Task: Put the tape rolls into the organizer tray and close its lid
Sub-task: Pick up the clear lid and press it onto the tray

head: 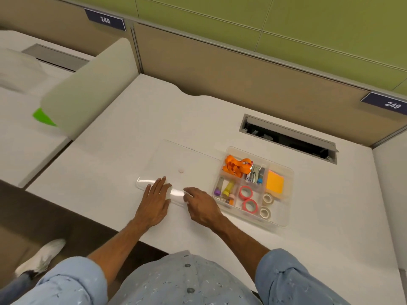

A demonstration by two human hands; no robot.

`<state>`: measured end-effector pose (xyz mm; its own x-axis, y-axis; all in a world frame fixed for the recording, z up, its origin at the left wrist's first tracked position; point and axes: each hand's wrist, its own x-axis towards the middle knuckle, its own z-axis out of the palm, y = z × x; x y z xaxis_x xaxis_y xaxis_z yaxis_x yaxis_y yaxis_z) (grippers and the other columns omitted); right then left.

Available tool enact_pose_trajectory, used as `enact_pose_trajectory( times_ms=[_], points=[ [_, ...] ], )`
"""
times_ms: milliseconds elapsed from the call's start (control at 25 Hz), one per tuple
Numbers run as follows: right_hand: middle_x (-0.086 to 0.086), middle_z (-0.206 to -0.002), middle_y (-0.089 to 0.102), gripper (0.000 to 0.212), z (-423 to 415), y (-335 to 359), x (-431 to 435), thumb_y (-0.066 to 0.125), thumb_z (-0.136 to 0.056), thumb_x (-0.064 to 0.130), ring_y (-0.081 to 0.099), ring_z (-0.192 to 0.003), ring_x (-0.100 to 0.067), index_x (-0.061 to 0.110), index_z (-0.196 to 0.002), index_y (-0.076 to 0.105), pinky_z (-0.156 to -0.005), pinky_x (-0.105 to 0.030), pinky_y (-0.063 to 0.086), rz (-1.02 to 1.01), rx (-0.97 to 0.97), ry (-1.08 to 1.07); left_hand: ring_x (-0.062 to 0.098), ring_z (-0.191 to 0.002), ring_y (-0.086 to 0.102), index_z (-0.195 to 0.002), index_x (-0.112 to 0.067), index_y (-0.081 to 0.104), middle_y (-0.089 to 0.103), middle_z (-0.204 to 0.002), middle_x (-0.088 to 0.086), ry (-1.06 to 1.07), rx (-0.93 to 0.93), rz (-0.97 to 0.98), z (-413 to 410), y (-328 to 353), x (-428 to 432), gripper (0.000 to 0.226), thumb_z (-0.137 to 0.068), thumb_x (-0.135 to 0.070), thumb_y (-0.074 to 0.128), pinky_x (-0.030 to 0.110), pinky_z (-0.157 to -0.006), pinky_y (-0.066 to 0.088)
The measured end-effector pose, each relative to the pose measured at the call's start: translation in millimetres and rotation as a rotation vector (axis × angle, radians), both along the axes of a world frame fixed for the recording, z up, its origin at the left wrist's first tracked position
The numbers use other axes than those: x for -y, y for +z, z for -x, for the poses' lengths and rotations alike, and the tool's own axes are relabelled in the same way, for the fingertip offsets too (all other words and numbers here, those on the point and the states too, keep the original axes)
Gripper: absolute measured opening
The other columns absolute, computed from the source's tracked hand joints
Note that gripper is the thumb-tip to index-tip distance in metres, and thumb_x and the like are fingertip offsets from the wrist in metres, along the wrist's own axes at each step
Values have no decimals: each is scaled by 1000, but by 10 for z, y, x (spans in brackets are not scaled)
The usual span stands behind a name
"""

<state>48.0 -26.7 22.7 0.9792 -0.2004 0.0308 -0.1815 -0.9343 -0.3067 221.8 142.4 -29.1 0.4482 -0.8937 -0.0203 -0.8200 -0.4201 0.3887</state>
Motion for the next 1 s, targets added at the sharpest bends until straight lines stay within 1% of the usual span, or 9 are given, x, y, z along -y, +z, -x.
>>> enact_pose_trajectory(
  times_ms=[120, 360, 480, 560, 680, 760, 840, 920, 1000],
  points=[
    [-20, -138, 64, 33, -23, -85, -41, 78, -88, 22, 67, -112, -36, 8, -114, 65, -87, -47, 62, 34, -31, -17, 37, -155, 42, -132, -18, 59, 44, -168, 15, -82, 1, 32, -70, 22, -52, 43, -94, -12, 76, 63, -122, 36],
    [-15, -139, 63, 26, -121, -38, -102, 76, -92, 23, 66, -112, -31, 5, -110, 72, -85, -44, 60, 61, -92, -68, 33, -157, 40, -114, -24, 60, 48, -166, 12, -190, 81, 48, -162, 34, -57, 22, -98, -18, 75, 60, -126, 34],
    [-16, -134, 65, 18, -168, 103, -78, 72, -91, 17, 66, -108, -32, 3, -102, 69, -75, -39, 58, 7, -22, -54, 33, -153, 47, -116, -24, 59, 53, -161, 11, -210, 105, 90, -204, 136, -46, 31, -94, -18, 80, 53, -127, 28],
    [-15, -128, 66, 17, -220, 204, -54, 70, -92, 18, 65, -101, -30, 4, -101, 67, -69, -32, 53, -57, 27, -53, 32, -147, 55, -125, -22, 60, 59, -155, 11, -194, 132, 134, -228, 255, 15, 35, -96, -14, 78, 51, -128, 32],
    [-7, -127, 65, 17, -319, 400, -22, 66, -96, 27, 65, -100, -23, 11, -103, 65, -70, -24, 49, -152, 78, -74, 29, -142, 58, -141, -18, 64, 63, -151, 9, -134, 195, 200, -274, 403, 118, 51, -95, 1, 72, 52, -126, 38],
    [1, -128, 64, 17, -352, 567, 32, 61, -100, 35, 64, -108, -17, 19, -105, 63, -77, -24, 53, -228, 135, -102, 29, -140, 60, -141, -17, 65, 65, -148, 9, -107, 260, 263, -320, 511, 170, 62, -88, 13, 71, 51, -127, 36],
    [8, -129, 66, 18, -325, 699, 135, 56, -106, 39, 63, -116, -9, 24, -112, 64, -90, -23, 51, -389, 242, -187, 28, -136, 63, -137, -15, 68, 69, -141, 7, -73, 309, 331, -375, 681, 231, 70, -80, 25, 62, 51, -126, 35],
    [9, -132, 68, 25, -252, 752, 293, 47, -108, 19, 62, -123, -7, 23, -123, 66, -104, -26, 47, -574, 362, -309, 28, -130, 65, -128, -13, 70, 72, -130, 5, -37, 334, 395, -435, 927, 309, 73, -73, 31, 53, 51, -125, 35],
    [9, -137, 67, 52, -184, 727, 461, 45, -88, 0, 62, -122, -7, 24, -129, 66, -112, -31, 44, -637, 361, -431, 30, -122, 66, -120, -11, 71, 70, -117, 5, -9, 363, 450, -499, 1167, 401, 68, -72, 31, 48, 51, -125, 35]
  ],
)
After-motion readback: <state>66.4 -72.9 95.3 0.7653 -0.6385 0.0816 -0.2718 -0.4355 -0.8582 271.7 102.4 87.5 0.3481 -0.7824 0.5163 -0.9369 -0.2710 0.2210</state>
